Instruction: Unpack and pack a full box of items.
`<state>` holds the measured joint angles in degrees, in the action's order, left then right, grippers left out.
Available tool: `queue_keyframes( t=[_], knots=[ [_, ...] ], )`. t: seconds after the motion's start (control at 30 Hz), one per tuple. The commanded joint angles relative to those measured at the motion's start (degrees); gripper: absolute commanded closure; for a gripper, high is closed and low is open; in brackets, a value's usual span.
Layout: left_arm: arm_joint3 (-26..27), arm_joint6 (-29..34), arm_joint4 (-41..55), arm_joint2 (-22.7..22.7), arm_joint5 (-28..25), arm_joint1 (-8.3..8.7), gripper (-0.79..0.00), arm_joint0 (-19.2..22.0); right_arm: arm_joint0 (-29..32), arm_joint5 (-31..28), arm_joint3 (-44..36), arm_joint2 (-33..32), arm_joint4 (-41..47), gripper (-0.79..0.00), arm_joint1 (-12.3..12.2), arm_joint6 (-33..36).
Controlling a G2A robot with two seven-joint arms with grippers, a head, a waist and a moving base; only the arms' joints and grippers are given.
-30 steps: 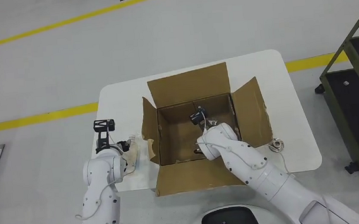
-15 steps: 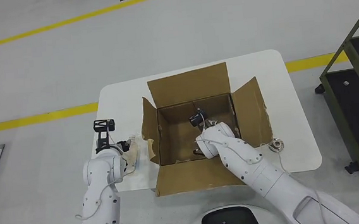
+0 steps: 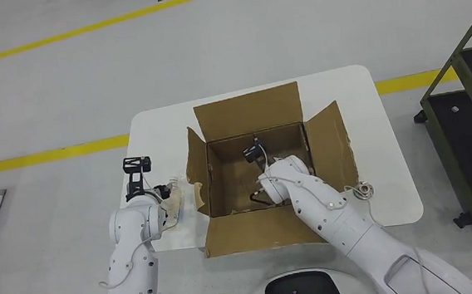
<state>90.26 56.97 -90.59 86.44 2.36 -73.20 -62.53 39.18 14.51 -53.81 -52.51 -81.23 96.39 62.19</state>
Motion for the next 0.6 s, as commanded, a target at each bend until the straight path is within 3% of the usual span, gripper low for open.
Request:
queue_keyframes(
  t=[0.0, 0.2, 0.57],
  knots=[
    [0.0, 0.0, 0.0, 0.0, 0.0, 0.0, -0.785, 0.0, 0.0, 0.2, 0.8, -0.4, 0.3, -0.36, 0.0, 0.4],
    [0.0, 0.0, 0.0, 0.0, 0.0, 0.0, -0.785, 0.0, -0.7, 2.6, 4.0, -0.4, 0.3, -0.329, 0.6, 0.1],
    [0.0, 0.0, 0.0, 0.0, 0.0, 0.0, -0.785, 0.0, -2.3, 2.3, 7.7, -0.1, 1.7, -0.342, 1.8, -1.9]
  ],
)
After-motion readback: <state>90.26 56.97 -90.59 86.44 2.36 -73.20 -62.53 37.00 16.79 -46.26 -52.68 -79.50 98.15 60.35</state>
